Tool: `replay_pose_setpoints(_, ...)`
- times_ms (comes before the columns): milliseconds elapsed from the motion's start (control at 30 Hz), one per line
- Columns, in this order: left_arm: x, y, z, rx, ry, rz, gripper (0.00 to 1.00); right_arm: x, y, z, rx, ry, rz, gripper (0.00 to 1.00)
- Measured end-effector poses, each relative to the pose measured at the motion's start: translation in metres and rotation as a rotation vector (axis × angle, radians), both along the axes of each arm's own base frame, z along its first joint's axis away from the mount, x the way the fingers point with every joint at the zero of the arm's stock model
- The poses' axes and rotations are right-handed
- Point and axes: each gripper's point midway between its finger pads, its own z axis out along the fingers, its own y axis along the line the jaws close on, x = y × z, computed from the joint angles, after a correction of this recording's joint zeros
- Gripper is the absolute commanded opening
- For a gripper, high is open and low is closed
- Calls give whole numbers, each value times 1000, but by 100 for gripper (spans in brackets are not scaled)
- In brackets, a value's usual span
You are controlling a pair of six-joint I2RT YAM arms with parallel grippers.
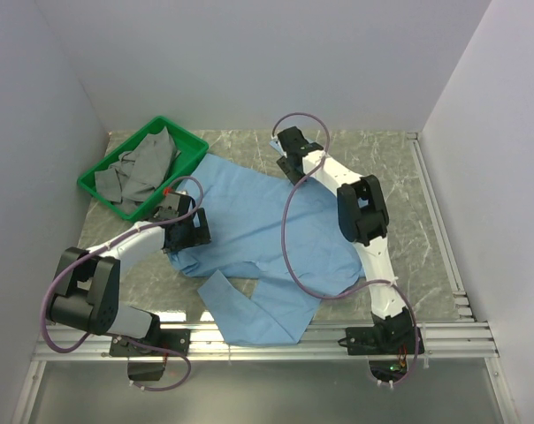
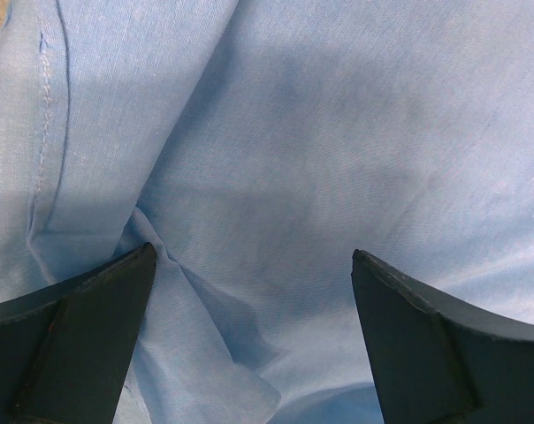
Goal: Fold and stack the long sleeve shirts
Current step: Flatten the shirt out
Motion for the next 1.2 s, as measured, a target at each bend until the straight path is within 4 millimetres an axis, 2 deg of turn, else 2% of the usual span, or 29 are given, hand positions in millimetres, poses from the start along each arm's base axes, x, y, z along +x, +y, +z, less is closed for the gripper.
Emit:
replay_pose_setpoints(67, 0, 0, 0, 0, 0, 0, 99, 5, 0, 0, -7, -13, 0, 75)
replay_pose_setpoints(200, 0, 0, 0, 0, 0, 0, 99, 10, -5, -1, -44, -33, -12, 62)
replay_pose_setpoints(300, 0, 0, 0, 0, 0, 0, 99, 13, -9, -3, -77, -45, -16, 33)
replay_pose_setpoints(367, 0, 0, 0, 0, 0, 0, 99, 14, -11, -7, -92, -48, -19, 20)
replay_pose_setpoints(400, 0, 0, 0, 0, 0, 0, 99, 15, -12, -9, -100, -49, -21, 7)
replay_pose_setpoints(433, 0, 0, 0, 0, 0, 0, 99, 15, -13, -11, -107, -48, -20, 2)
replay_pose_setpoints(567, 0, 0, 0, 0, 0, 0, 99, 21, -13, -7, -116, -68, -22, 0)
replay_pose_setpoints(767, -1, 0, -1, 1, 2, 0, 99, 45, -14, 28, -135, -203, -32, 0)
replay_pose_setpoints(933, -1, 0, -1, 1, 3, 0, 99, 68, -19, 81, -144, -351, -49, 0)
replay_pose_setpoints(1033, -1, 0, 0, 1, 0, 0, 99, 81, -24, 123, -145, -456, -68, 0)
replay_pose_setpoints(1100, -1, 0, 1, -1, -3, 0, 99, 85, -25, 150, -138, -517, -78, 0)
replay_pose_setpoints(1200, -1, 0, 2, -1, -6, 0, 99, 85, -28, 180, -129, -580, -92, 0)
